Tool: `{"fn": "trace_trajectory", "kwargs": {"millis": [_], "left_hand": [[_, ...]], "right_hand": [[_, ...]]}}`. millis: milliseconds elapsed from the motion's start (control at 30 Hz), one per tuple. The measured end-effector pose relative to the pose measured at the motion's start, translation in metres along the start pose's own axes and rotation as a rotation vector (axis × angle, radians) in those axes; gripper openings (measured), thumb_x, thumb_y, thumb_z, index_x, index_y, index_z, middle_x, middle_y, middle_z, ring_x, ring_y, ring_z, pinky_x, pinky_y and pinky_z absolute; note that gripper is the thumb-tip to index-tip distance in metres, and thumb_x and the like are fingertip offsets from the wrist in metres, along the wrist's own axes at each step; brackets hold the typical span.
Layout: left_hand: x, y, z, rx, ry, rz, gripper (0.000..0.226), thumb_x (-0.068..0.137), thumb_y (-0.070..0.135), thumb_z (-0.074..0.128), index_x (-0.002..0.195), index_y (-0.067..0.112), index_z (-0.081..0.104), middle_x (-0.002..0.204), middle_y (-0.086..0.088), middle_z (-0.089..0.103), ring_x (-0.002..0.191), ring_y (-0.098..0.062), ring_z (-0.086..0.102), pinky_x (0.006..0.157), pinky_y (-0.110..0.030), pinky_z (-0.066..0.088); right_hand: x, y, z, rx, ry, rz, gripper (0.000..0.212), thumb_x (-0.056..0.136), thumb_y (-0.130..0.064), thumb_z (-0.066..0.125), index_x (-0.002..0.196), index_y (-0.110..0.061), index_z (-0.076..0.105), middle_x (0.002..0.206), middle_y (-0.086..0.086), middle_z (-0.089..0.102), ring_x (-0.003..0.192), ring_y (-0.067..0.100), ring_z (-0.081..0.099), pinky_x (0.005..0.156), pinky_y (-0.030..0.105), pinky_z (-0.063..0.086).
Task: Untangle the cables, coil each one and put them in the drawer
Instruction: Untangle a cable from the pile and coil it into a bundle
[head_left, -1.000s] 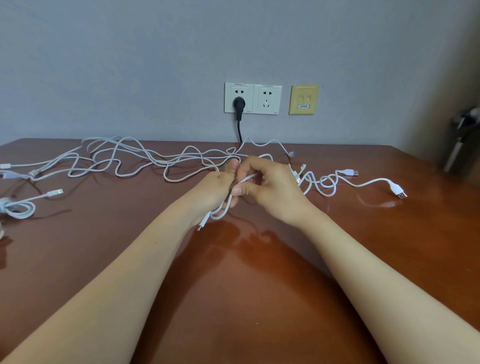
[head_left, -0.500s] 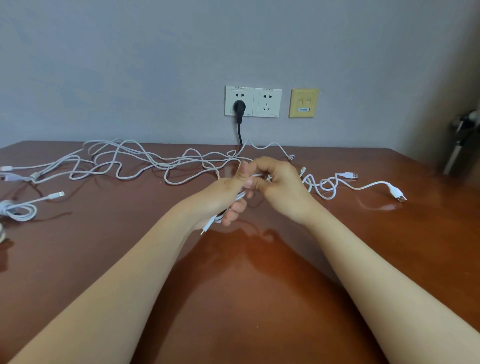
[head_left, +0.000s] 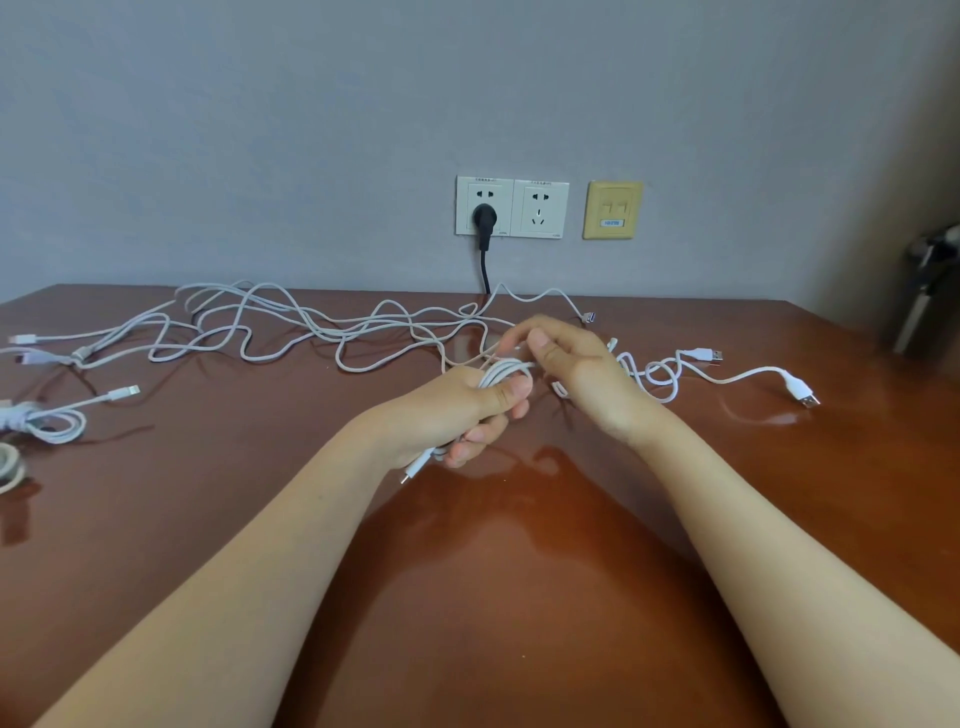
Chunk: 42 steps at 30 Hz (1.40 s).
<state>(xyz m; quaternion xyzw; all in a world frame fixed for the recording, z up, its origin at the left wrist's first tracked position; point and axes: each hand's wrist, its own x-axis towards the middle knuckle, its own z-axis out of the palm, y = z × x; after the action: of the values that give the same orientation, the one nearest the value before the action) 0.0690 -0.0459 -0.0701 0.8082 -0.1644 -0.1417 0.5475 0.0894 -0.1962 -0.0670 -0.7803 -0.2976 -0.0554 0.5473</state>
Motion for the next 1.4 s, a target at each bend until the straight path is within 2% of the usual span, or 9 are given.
{"fn": "trace_trajectory", "kwargs": {"millis": [133, 300, 433, 567, 667, 767, 933, 1067, 1400], "left_hand": [[-0.004, 0.002, 0.000, -0.073, -0.011, 0.036, 0.034, 0.098, 0.040, 0.037, 0.083, 0.011, 0.046, 0.039, 0.006, 0.030, 0.028, -0.007, 0.026, 0.036, -0.014, 0.021], [-0.005, 0.008, 0.001, -0.190, 0.048, 0.103, 0.035, 0.098, 0.037, 0.035, 0.076, 0.012, 0.045, 0.038, 0.007, 0.028, 0.026, -0.005, 0.024, 0.034, -0.010, 0.020], [-0.006, 0.017, -0.013, -0.538, 0.191, 0.172, 0.035, 0.101, 0.032, 0.030, 0.073, 0.017, 0.042, 0.036, 0.009, 0.027, 0.025, -0.002, 0.023, 0.029, -0.010, 0.018], [-0.005, 0.004, -0.020, -0.405, 0.314, 0.155, 0.035, 0.099, 0.038, 0.034, 0.074, 0.016, 0.044, 0.040, 0.007, 0.046, 0.033, -0.007, 0.047, 0.035, -0.015, 0.035], [0.000, -0.001, -0.014, -0.500, 0.353, 0.166, 0.034, 0.098, 0.037, 0.035, 0.076, 0.014, 0.046, 0.065, 0.001, 0.072, 0.063, -0.009, 0.070, 0.060, -0.019, 0.056], [0.004, 0.001, -0.011, -0.523, 0.405, 0.177, 0.033, 0.099, 0.035, 0.036, 0.076, 0.013, 0.045, 0.090, -0.005, 0.072, 0.075, -0.008, 0.070, 0.075, -0.023, 0.055], [0.008, -0.002, -0.008, -0.622, 0.477, 0.185, 0.031, 0.100, 0.029, 0.037, 0.075, 0.012, 0.045, 0.100, -0.013, 0.071, 0.069, -0.007, 0.070, 0.077, -0.026, 0.055], [0.008, -0.002, -0.008, -0.696, 0.480, 0.188, 0.029, 0.101, 0.027, 0.035, 0.078, 0.012, 0.044, 0.102, -0.013, 0.066, 0.067, -0.008, 0.070, 0.059, -0.020, 0.057], [0.009, -0.004, -0.003, -0.681, 0.435, 0.214, 0.027, 0.100, 0.028, 0.035, 0.095, 0.012, 0.056, 0.092, -0.008, 0.072, 0.069, -0.007, 0.070, 0.065, -0.021, 0.056]], "right_hand": [[-0.002, -0.005, -0.008, 0.072, 0.075, 0.008, 0.029, 0.099, -0.002, 0.031, 0.087, -0.009, 0.056, 0.075, 0.020, 0.056, 0.057, 0.008, 0.053, 0.063, 0.011, 0.043], [-0.002, -0.017, -0.009, 0.087, 0.107, 0.023, 0.029, 0.098, -0.012, 0.039, 0.074, -0.002, 0.053, 0.053, 0.012, 0.049, 0.041, 0.013, 0.040, 0.046, 0.020, 0.034], [-0.007, -0.010, -0.021, -0.215, 0.124, 0.092, 0.049, 0.095, -0.022, 0.050, 0.049, -0.009, 0.043, 0.039, 0.001, 0.039, 0.036, 0.009, 0.030, 0.046, 0.022, 0.028], [-0.003, -0.008, -0.016, -0.223, 0.220, 0.100, 0.043, 0.097, -0.025, 0.048, 0.054, -0.021, 0.049, 0.036, -0.010, 0.035, 0.037, 0.004, 0.031, 0.049, 0.023, 0.025], [0.001, -0.009, 0.001, -0.339, 0.222, 0.038, 0.027, 0.097, -0.028, 0.044, 0.072, -0.030, 0.053, 0.040, -0.012, 0.045, 0.046, 0.006, 0.039, 0.058, 0.028, 0.034], [-0.001, -0.009, 0.006, -0.483, 0.195, 0.011, 0.019, 0.097, -0.028, 0.045, 0.079, -0.028, 0.053, 0.046, -0.004, 0.046, 0.055, 0.015, 0.045, 0.066, 0.033, 0.040], [-0.005, -0.008, 0.019, -0.610, 0.072, -0.021, 0.023, 0.097, -0.025, 0.044, 0.075, -0.028, 0.041, 0.053, -0.008, 0.040, 0.062, 0.019, 0.041, 0.068, 0.035, 0.037], [-0.006, -0.006, 0.028, -0.651, -0.074, -0.030, 0.020, 0.098, -0.026, 0.041, 0.078, -0.022, 0.038, 0.070, -0.002, 0.046, 0.078, 0.031, 0.050, 0.072, 0.038, 0.042], [-0.009, -0.009, 0.031, -0.725, -0.150, -0.093, 0.017, 0.098, -0.021, 0.041, 0.081, -0.019, 0.036, 0.072, 0.002, 0.045, 0.073, 0.029, 0.043, 0.067, 0.037, 0.039]]}}
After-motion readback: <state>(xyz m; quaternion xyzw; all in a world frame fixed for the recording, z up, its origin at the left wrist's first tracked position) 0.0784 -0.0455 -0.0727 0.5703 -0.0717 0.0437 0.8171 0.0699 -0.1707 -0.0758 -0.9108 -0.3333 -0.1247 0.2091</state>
